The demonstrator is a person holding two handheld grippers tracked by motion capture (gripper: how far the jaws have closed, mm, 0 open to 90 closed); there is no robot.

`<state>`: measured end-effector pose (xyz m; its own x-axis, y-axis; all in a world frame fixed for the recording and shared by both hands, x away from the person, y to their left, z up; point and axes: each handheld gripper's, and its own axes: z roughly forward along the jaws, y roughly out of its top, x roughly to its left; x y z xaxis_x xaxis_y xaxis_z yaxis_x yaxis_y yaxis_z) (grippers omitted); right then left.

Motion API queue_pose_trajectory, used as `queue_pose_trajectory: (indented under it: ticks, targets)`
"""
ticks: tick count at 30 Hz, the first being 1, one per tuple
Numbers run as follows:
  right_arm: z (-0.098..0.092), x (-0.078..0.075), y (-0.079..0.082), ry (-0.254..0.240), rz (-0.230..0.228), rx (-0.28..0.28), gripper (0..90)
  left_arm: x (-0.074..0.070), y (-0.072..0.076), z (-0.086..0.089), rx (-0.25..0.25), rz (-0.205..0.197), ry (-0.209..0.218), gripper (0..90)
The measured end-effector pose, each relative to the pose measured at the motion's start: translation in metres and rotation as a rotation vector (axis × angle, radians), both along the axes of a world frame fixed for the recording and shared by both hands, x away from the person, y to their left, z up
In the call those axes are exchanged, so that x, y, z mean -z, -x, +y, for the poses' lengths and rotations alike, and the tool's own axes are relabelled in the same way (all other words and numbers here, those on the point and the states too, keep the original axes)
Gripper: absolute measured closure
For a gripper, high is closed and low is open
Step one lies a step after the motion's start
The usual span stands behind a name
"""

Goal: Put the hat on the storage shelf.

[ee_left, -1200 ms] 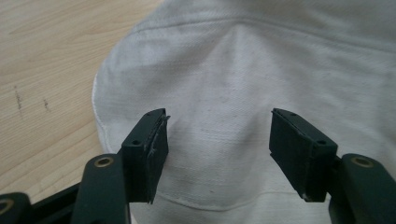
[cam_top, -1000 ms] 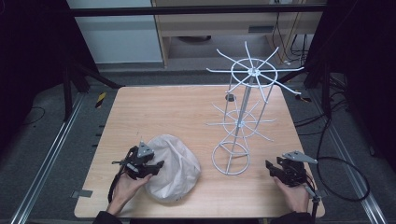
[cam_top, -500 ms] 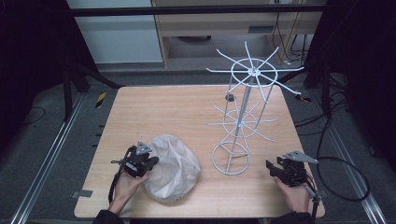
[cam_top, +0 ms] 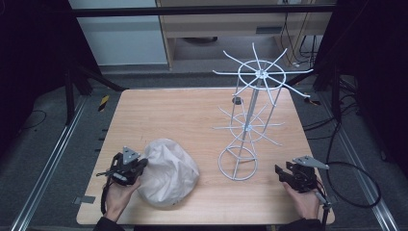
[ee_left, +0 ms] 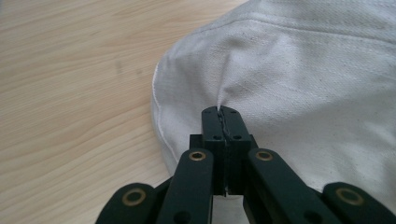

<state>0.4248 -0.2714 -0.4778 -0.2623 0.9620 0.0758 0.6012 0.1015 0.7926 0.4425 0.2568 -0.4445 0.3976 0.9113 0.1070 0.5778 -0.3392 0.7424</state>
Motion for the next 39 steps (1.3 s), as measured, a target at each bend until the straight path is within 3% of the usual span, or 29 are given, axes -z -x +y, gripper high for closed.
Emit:
queue_pose_trajectory:
  ticks: [3,5,9,10,11,14,16,19,21,23,26,31,39]
  targets:
    - [0.000,0.000,0.000,0.001,-0.001,-0.001,50.7,-0.001,0.001,0.014,-0.075,-0.007,-0.006,90.0]
    - [0.000,0.000,0.000,-0.001,-0.002,-0.001,50.7,0.001,-0.001,0.025,-0.121,0.006,0.021,90.0]
    - [0.000,0.000,0.000,-0.001,-0.003,-0.002,50.3,0.003,0.000,0.030,-0.103,0.022,0.049,87.3]
    - [0.000,0.000,0.000,-0.003,-0.005,-0.002,50.0,0.001,0.004,0.032,-0.092,0.026,0.061,77.7]
    - [0.000,0.000,0.000,0.003,-0.010,-0.003,49.9,0.001,0.004,0.032,-0.092,0.026,0.061,76.0]
    - [-0.001,0.000,0.002,-0.005,-0.012,-0.005,49.9,-0.006,0.017,0.034,-0.036,0.015,0.082,73.6]
    - [0.000,0.000,0.002,-0.008,-0.012,-0.004,49.9,-0.010,0.029,0.033,0.036,-0.001,0.107,74.0]
    - [0.000,-0.001,0.002,-0.012,-0.008,-0.006,50.2,-0.015,0.043,0.030,0.148,0.013,0.148,81.2]
    - [0.001,-0.001,0.002,-0.013,-0.009,-0.012,50.7,-0.017,0.050,0.026,0.195,0.013,0.146,88.6]
    - [0.001,-0.001,0.002,-0.011,-0.009,-0.013,50.9,-0.018,0.053,0.022,0.242,0.044,0.163,89.8]
    - [0.000,-0.001,0.002,-0.012,-0.008,-0.014,51.2,-0.013,0.056,0.012,0.294,0.088,0.145,89.9]
    - [0.000,0.000,0.002,-0.016,-0.006,-0.011,51.4,-0.002,0.056,-0.005,0.350,0.140,0.156,90.0]
    - [0.000,0.000,0.001,-0.010,-0.007,-0.014,51.4,0.001,0.043,-0.028,0.366,0.137,0.180,90.0]
